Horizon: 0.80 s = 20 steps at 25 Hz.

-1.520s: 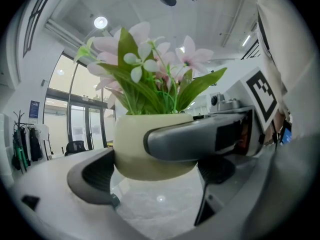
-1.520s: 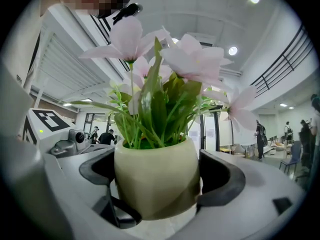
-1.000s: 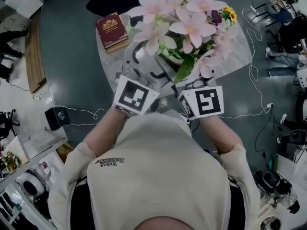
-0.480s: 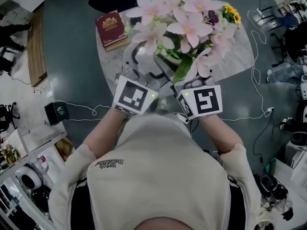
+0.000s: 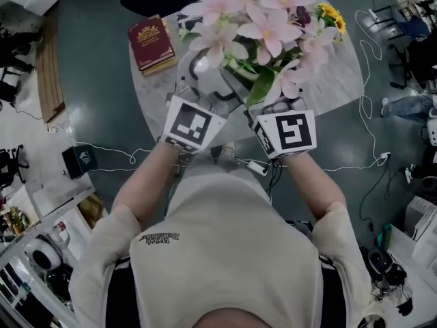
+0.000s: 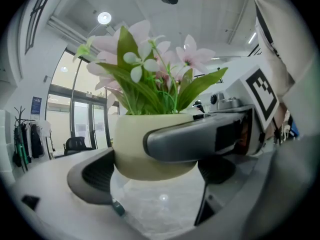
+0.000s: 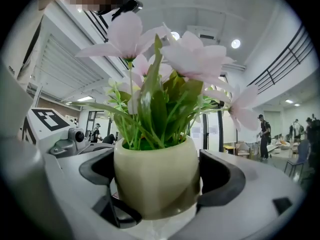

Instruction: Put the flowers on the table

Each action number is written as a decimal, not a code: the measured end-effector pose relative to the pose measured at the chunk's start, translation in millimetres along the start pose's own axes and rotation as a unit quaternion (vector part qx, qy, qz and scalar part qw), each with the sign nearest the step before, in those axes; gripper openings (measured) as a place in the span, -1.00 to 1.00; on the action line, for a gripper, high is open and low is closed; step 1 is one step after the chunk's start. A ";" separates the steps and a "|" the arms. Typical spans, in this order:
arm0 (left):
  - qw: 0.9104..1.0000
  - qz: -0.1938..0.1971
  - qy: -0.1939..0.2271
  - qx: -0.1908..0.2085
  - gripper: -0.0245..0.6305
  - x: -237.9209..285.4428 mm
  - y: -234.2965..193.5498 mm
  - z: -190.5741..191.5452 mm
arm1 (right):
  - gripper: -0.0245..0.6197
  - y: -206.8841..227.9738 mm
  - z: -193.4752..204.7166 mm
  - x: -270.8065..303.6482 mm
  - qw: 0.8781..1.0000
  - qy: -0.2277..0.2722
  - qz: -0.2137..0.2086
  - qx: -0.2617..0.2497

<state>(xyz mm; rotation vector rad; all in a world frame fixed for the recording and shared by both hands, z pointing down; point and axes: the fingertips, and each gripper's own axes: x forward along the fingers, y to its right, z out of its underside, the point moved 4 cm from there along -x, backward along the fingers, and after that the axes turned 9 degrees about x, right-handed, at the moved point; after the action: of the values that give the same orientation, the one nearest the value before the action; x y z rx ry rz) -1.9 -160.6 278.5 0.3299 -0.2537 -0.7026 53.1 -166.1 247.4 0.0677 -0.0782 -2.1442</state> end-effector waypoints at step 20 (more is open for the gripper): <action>0.998 0.023 -0.040 -0.050 0.58 121.6 -40.5 189.8 | 0.69 98.7 166.2 126.2 0.997 -0.077 0.010 0.019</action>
<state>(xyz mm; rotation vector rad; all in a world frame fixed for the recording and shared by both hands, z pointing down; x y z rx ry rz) 0.0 -310.5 451.6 0.1991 -0.3006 -0.6818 54.0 -320.6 418.9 -0.0772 -0.2088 -2.1248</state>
